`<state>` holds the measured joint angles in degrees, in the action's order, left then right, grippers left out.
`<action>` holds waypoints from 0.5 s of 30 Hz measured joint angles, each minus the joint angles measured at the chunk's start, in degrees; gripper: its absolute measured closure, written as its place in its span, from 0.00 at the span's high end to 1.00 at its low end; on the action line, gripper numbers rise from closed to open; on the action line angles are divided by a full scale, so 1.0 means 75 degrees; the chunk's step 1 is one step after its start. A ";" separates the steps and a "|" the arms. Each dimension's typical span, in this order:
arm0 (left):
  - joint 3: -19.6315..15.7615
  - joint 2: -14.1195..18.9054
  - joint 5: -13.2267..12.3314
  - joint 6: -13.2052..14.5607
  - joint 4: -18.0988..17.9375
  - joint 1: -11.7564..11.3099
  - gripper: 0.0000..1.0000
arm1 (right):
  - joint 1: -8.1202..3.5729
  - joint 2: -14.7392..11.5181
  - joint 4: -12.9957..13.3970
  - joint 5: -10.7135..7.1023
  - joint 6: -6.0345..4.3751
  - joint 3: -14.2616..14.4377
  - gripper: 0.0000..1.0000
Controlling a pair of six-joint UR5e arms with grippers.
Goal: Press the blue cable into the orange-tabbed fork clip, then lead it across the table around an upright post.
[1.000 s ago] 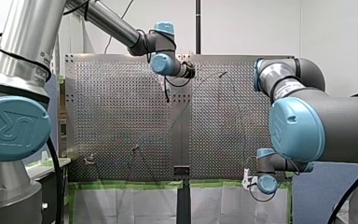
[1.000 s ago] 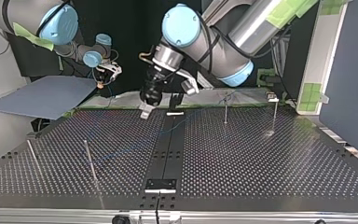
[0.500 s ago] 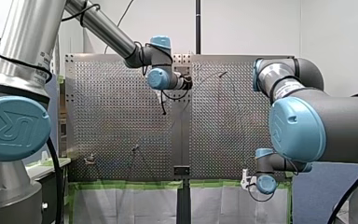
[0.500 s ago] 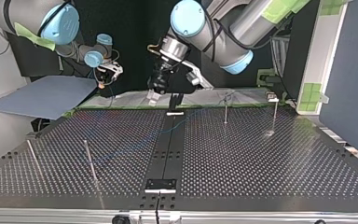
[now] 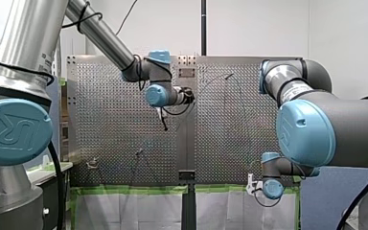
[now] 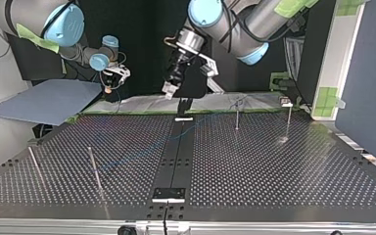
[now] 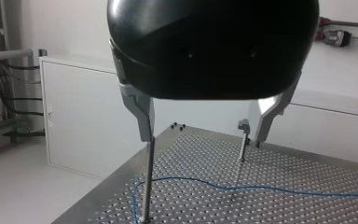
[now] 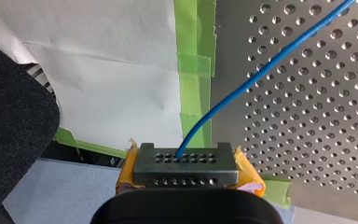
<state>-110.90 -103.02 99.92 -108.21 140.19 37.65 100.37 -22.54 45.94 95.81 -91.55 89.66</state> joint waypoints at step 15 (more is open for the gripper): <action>-0.1101 0.0000 0.0107 0.0077 -0.1098 -0.0043 1.00 | 0.0024 0.0001 -0.0023 -0.0143 0.0010 -0.0014 0.00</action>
<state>-119.16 -103.02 100.73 -107.63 131.96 37.33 100.55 -22.53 45.77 94.74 -91.48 89.56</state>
